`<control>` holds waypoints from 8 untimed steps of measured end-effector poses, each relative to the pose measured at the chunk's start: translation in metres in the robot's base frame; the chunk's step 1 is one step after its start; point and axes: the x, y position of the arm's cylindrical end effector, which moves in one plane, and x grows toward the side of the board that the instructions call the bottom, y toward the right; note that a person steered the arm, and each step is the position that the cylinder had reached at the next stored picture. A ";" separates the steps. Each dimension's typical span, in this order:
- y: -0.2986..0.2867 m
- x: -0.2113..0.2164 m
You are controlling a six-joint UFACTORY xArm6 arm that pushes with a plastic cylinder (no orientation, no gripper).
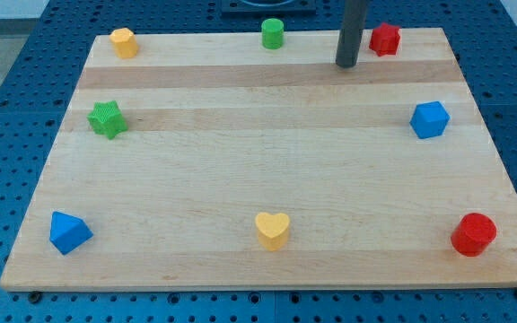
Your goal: Push the green circle diagonally to the left to the blue cube
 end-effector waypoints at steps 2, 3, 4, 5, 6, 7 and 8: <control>-0.028 -0.030; -0.034 -0.032; -0.035 -0.060; -0.052 -0.064; -0.084 -0.064; -0.086 -0.063; -0.086 -0.051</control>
